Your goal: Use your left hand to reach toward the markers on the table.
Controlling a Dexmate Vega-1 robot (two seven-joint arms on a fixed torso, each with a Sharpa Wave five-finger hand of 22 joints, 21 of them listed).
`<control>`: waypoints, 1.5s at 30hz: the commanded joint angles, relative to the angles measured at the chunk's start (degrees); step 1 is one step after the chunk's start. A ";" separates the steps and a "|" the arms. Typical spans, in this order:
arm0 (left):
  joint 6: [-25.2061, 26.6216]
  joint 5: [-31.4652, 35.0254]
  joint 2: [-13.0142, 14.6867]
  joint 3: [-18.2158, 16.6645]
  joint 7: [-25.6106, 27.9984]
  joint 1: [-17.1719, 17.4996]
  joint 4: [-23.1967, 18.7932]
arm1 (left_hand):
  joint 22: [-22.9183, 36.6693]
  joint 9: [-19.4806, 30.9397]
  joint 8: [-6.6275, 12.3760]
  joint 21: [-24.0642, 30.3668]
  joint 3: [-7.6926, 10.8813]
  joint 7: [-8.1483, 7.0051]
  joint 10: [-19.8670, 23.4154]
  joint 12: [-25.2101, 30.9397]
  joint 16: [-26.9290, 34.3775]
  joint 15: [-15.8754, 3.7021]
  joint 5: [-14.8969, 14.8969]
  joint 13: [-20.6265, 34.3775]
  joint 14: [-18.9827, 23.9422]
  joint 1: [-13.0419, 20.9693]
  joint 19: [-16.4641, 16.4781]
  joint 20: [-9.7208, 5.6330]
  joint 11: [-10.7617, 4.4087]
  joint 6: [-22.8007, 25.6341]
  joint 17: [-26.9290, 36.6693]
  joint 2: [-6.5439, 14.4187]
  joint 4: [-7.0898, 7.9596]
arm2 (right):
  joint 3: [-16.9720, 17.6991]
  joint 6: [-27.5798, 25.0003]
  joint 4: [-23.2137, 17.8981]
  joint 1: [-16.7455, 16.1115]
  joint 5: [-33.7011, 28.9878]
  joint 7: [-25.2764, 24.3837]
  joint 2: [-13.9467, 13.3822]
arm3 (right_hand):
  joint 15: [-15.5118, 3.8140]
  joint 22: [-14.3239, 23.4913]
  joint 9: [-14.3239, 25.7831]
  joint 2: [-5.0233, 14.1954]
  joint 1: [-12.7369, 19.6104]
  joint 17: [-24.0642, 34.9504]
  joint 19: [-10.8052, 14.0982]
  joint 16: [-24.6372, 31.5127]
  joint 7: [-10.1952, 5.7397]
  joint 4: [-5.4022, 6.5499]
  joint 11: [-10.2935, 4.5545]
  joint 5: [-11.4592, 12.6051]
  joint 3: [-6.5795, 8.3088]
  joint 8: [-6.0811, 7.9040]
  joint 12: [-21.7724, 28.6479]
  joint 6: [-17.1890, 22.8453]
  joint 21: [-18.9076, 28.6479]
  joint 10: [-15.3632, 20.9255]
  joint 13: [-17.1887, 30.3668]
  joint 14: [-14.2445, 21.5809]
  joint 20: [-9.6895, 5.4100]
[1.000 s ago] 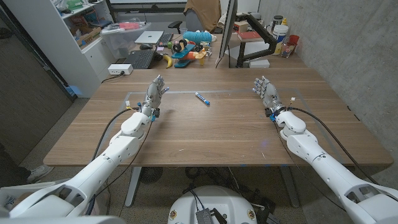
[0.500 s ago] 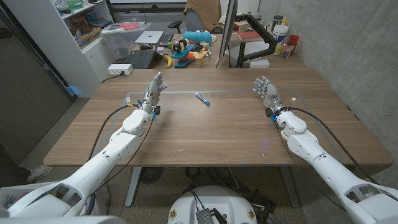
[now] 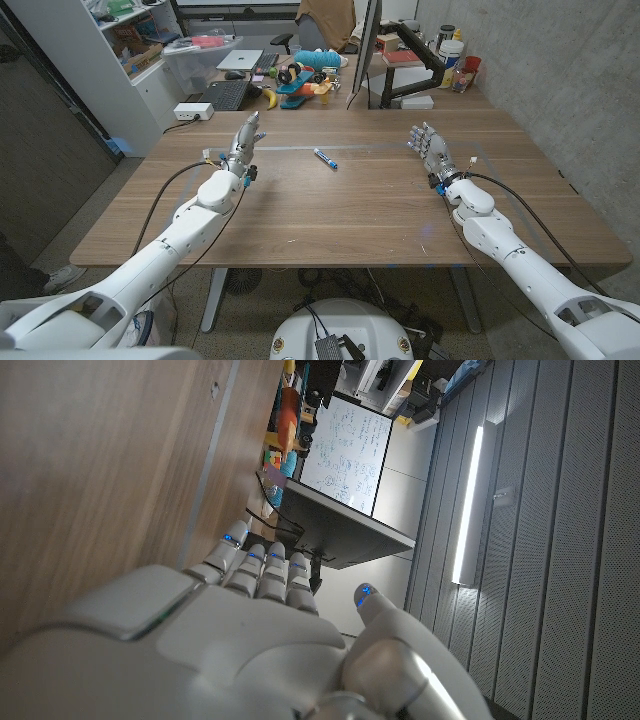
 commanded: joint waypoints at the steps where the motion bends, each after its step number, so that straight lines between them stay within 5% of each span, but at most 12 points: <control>1: 4.42 2.50 2.85 0.44 2.88 -0.88 -3.97 | 0.07 0.08 0.15 0.10 0.35 -0.55 -3.33 0.09 0.27 -0.55 -0.04 0.08 -3.94 0.33 -6.50 -0.43 -0.28 -1.91 0.17 6.17 0.03 | 0.11 0.64 0.05 -0.21 0.20 0.61 0.08 | -0.16 0.14 0.24 5.46 0.35 0.13 0.00 0.32 0.10 0.06 -0.07 0.47 0.43 0.44 0.36 0.35 -0.04 0.35 0.14 0.59 -6.11; 6: 8.41 4.05 4.16 0.99 4.72 -1.64 -5.98 | 0.04 0.09 -0.05 -0.10 0.45 -0.49 -3.35 -0.06 0.15 -1.17 -0.07 0.08 -3.94 0.38 -6.57 -3.96 0.38 -1.91 0.14 6.10 -0.02 | 0.19 0.84 -0.11 -0.37 0.40 0.83 0.12 | -0.12 0.14 0.24 5.46 0.35 0.12 0.02 0.31 0.08 0.06 -0.08 0.47 0.44 0.44 0.35 0.35 -0.07 0.34 0.14 0.58 -6.10; 8: 9.75 4.22 4.37 1.09 5.36 -1.87 -6.59 | 0.02 0.08 -0.13 -0.70 0.42 -0.83 -3.45 -0.14 0.12 -1.15 -0.09 0.07 -3.92 0.35 -8.03 -4.18 0.39 -1.95 0.12 6.04 -0.01 | 0.20 0.87 -0.14 -0.39 0.42 0.88 0.12 | -0.15 0.14 0.24 5.46 0.35 0.12 0.02 0.32 0.09 0.06 -0.07 0.47 0.44 0.44 0.35 0.37 -0.10 0.35 0.14 0.60 -6.08; 17: 13.56 4.45 5.03 1.71 6.29 -3.10 -7.75 | 0.16 0.03 -0.67 -6.35 -0.28 -2.71 -5.70 -1.01 -0.63 -2.26 -0.24 -0.01 -5.88 -0.57 -22.03 0.12 -1.38 -3.10 0.01 5.86 0.41 | 0.34 0.80 -0.03 -0.40 0.57 0.79 0.12 | -0.14 0.15 0.24 5.43 0.35 0.12 0.08 0.33 0.06 0.06 -0.11 0.46 0.43 0.45 0.38 0.40 -0.17 0.43 0.14 0.65 -6.08; 20: 14.28 4.59 5.48 2.04 5.65 -3.85 -7.78 | 0.15 -0.02 -0.91 -7.52 -0.63 -3.76 -7.29 -1.26 -0.98 -2.91 -0.22 -0.07 -7.80 -0.86 -24.48 -0.46 -1.62 -4.26 0.05 5.96 0.53 | 0.35 0.84 0.08 -0.36 0.56 0.80 0.15 | -0.15 0.15 0.24 5.43 0.34 0.12 0.10 0.33 0.07 0.06 -0.17 0.46 0.42 0.45 0.39 0.40 -0.20 0.45 0.14 0.66 -6.07; 27: 17.45 6.52 6.64 3.42 5.44 -6.28 -8.26 | 0.15 -0.05 -1.08 -8.30 -1.19 -4.72 -9.92 -1.57 -1.29 -2.94 -0.22 -0.11 -10.68 -1.14 -25.85 -2.33 -1.68 -5.68 0.13 5.90 0.62 | 0.41 0.89 0.34 -0.26 0.69 0.94 0.24 | -0.13 0.15 0.24 5.42 0.33 0.12 0.17 0.32 0.07 0.07 -0.11 0.46 0.41 0.45 0.37 0.41 -0.24 0.42 0.13 0.66 -6.09; 34: 20.86 8.04 7.27 4.79 5.48 -8.60 -8.48 | 0.15 -0.06 -0.88 -7.39 -2.00 -2.14 -10.19 -0.94 -0.71 -2.69 -0.17 -0.12 -11.23 -1.15 -22.56 -5.61 -1.50 -6.64 0.13 5.92 0.53 | 0.62 1.02 0.89 -0.14 0.91 1.01 0.36 | -0.11 0.15 0.25 5.41 0.33 0.12 0.18 0.33 0.03 0.07 -0.11 0.46 0.40 0.45 0.36 0.41 -0.30 0.40 0.13 0.69 -6.04; 45: 27.13 10.65 8.34 7.40 5.02 -12.52 -9.78 | 0.13 -0.08 -0.79 -7.11 -2.14 -1.93 -10.05 -0.77 -0.55 -3.15 -0.09 -0.13 -11.26 -1.05 -21.49 -5.77 -1.76 -6.81 0.08 6.18 0.52 | 0.77 1.72 2.26 0.32 1.18 1.71 0.83 | -0.12 0.16 0.25 5.39 0.32 0.12 0.22 0.34 0.00 0.07 -0.09 0.46 0.39 0.44 0.37 0.42 -0.39 0.45 0.13 0.75 -6.03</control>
